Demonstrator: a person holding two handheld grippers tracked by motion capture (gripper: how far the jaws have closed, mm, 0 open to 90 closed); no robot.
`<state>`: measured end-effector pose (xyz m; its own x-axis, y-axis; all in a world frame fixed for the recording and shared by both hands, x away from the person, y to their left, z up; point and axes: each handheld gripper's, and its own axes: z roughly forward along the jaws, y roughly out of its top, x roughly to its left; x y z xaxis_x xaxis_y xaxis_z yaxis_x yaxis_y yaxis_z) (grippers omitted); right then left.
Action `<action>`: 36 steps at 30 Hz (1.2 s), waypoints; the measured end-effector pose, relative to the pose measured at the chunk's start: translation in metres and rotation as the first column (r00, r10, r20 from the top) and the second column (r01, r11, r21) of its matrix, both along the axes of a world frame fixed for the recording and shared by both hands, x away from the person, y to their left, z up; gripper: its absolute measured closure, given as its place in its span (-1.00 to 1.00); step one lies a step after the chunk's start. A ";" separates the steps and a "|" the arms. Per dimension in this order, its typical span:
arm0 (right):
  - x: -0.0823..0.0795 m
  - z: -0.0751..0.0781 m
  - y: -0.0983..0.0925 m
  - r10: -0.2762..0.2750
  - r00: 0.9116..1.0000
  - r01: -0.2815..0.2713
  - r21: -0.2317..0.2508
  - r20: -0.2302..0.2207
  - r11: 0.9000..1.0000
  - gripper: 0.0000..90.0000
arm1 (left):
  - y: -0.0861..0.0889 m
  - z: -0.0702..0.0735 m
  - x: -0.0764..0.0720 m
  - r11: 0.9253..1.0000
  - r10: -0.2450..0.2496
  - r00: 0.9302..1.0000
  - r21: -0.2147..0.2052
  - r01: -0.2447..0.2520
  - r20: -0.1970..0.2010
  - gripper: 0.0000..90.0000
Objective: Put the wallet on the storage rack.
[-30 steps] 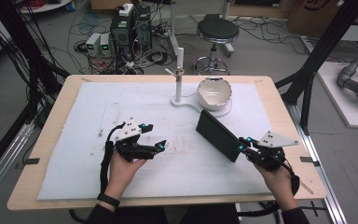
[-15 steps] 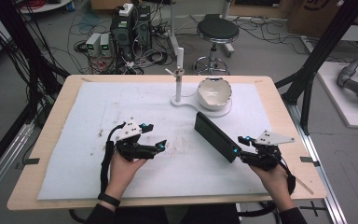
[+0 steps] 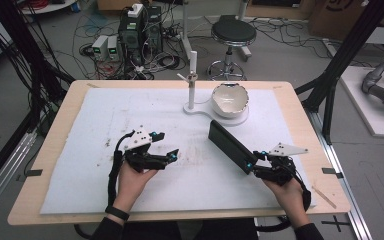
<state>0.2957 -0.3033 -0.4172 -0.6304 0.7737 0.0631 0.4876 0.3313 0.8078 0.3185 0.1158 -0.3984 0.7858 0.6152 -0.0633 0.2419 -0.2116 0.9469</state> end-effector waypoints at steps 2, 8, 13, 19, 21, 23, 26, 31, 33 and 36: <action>0.001 -0.001 0.000 -0.002 1.000 0.002 0.001 -0.006 1.000 0.13 | 0.000 0.000 0.000 1.000 -0.001 1.000 0.001 0.001 0.000 -0.51; 0.007 -0.011 0.002 0.002 0.998 -0.003 -0.016 -0.059 1.000 0.33 | 0.001 0.000 -0.001 1.000 0.000 1.000 0.005 0.000 -0.002 -0.51; 0.007 -0.011 0.005 0.015 0.999 -0.017 -0.028 -0.047 0.999 0.66 | 0.002 0.001 -0.002 1.000 0.002 1.000 0.009 -0.002 -0.003 -0.51; 0.004 -0.005 0.007 0.018 1.000 -0.019 -0.035 -0.013 0.999 0.72 | 0.004 0.002 -0.002 1.000 0.005 1.000 0.011 -0.005 0.001 -0.51; 0.003 0.000 0.007 0.018 1.000 -0.018 -0.032 0.006 0.999 0.73 | 0.005 0.002 -0.003 1.000 0.003 1.000 0.009 -0.003 -0.001 -0.51; 0.002 0.004 0.007 0.011 1.000 -0.011 -0.025 0.017 1.000 0.73 | 0.005 0.003 -0.003 1.000 0.004 1.000 0.009 -0.004 0.000 -0.51; 0.002 0.016 0.004 0.004 0.999 -0.004 -0.004 0.032 1.000 0.73 | 0.006 0.003 -0.004 1.000 0.006 1.000 0.004 -0.006 0.000 -0.51; 0.003 0.029 0.000 -0.005 0.999 0.005 0.013 0.033 1.000 0.73 | 0.007 0.005 -0.005 1.000 0.006 1.000 0.009 -0.006 0.005 -0.51; 0.005 0.038 -0.004 -0.016 0.999 0.015 0.005 0.033 1.000 0.73 | 0.008 0.005 -0.005 1.000 0.006 1.000 0.006 -0.006 0.004 -0.51; 0.007 0.046 -0.006 -0.027 0.999 0.027 -0.007 0.036 1.000 0.73 | 0.009 0.005 -0.006 1.000 0.007 1.000 0.003 -0.007 0.005 -0.51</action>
